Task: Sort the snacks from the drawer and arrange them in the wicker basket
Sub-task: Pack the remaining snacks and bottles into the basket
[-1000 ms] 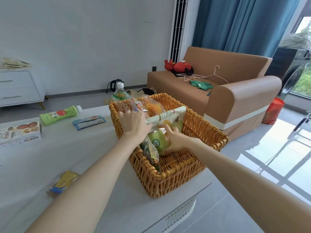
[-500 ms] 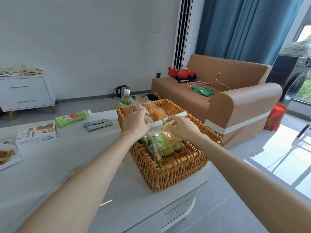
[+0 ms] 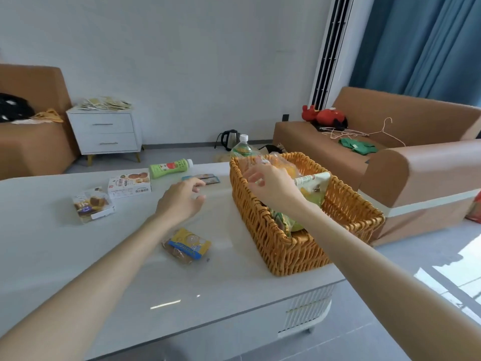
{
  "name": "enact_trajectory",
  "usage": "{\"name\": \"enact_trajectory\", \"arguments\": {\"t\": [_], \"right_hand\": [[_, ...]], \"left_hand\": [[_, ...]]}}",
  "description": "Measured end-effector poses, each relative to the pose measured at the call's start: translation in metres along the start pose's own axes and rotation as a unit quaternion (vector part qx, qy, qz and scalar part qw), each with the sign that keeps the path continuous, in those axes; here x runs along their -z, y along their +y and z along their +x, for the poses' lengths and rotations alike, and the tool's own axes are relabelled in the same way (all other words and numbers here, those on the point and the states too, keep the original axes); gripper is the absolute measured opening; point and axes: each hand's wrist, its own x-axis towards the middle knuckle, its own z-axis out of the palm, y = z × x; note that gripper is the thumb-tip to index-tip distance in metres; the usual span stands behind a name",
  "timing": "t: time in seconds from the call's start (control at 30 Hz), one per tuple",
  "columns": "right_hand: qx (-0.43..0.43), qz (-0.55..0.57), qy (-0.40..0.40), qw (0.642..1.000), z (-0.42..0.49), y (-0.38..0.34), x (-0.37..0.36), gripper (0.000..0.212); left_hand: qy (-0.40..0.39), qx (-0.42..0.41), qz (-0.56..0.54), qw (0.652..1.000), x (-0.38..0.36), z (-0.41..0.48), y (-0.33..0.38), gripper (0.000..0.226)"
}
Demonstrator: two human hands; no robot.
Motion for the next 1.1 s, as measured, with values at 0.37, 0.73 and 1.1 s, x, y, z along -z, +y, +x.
{"name": "enact_trajectory", "arguments": {"t": [0.37,0.73,1.1], "right_hand": [[0.04,0.021,-0.106,0.993,0.042,-0.06,-0.136,0.027],[0.089,-0.011,-0.159,0.983,0.189,-0.076,-0.327,0.05],[0.193,-0.168,-0.157,0.954,0.283,-0.082,-0.426,0.069]], "left_hand": [[0.014,0.12,-0.002,0.993,0.017,-0.023,-0.145,0.05],[0.088,0.254,0.064,0.961,0.006,0.071,-0.295,0.059],[0.016,0.281,0.058,0.958,-0.002,0.109,-0.352,0.074]]}}
